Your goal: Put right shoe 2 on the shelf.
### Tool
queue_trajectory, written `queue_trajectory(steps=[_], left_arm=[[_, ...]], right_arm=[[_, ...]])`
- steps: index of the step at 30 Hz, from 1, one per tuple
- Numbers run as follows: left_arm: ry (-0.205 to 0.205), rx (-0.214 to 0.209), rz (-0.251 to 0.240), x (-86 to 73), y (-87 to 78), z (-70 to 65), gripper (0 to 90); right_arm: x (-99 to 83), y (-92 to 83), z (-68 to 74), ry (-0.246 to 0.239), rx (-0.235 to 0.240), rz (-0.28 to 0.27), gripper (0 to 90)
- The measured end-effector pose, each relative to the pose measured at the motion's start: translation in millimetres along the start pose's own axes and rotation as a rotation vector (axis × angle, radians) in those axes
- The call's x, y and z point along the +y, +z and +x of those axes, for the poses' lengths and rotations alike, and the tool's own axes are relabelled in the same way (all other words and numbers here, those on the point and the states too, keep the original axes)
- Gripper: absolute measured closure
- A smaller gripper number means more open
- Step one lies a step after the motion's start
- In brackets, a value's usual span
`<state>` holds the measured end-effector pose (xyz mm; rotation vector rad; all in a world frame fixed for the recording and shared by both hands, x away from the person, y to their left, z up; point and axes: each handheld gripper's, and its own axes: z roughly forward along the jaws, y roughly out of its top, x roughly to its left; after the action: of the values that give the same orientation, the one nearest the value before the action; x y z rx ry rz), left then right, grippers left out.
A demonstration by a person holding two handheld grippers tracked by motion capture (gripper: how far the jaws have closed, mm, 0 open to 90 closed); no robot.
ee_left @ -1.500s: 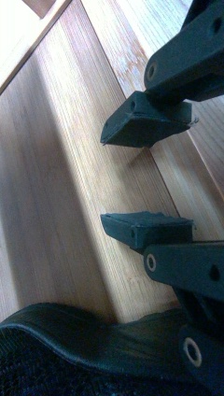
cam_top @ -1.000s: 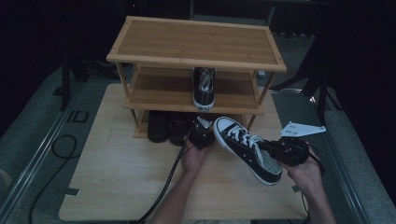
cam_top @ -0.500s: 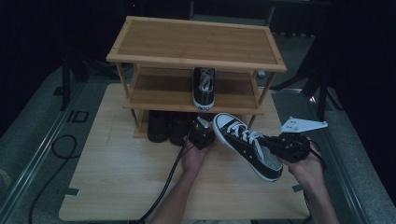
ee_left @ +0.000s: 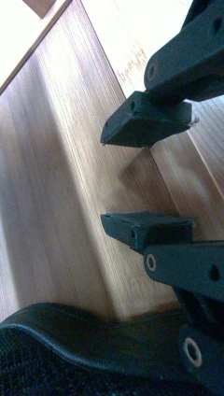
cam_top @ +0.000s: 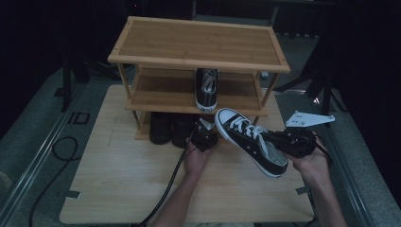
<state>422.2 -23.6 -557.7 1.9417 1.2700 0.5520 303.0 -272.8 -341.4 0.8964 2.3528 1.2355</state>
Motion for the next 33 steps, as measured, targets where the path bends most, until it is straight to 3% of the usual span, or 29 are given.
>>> queue_trajectory(steps=[16,30,33], left_arm=[[0.000,-0.003,-0.001,0.0,0.0,0.2,55.5],[-0.004,-0.011,-0.005,-0.1,0.7,-0.2,55.6],[-0.003,-0.012,-0.005,-0.1,0.7,-0.1,55.6]], right_arm=[[23.2,4.3,-10.4,0.004,-0.052,-0.018,88.8],[34.1,18.1,-23.8,0.044,-0.117,-0.017,88.8],[36.9,22.7,-27.8,0.072,-0.127,-0.025,88.8]])
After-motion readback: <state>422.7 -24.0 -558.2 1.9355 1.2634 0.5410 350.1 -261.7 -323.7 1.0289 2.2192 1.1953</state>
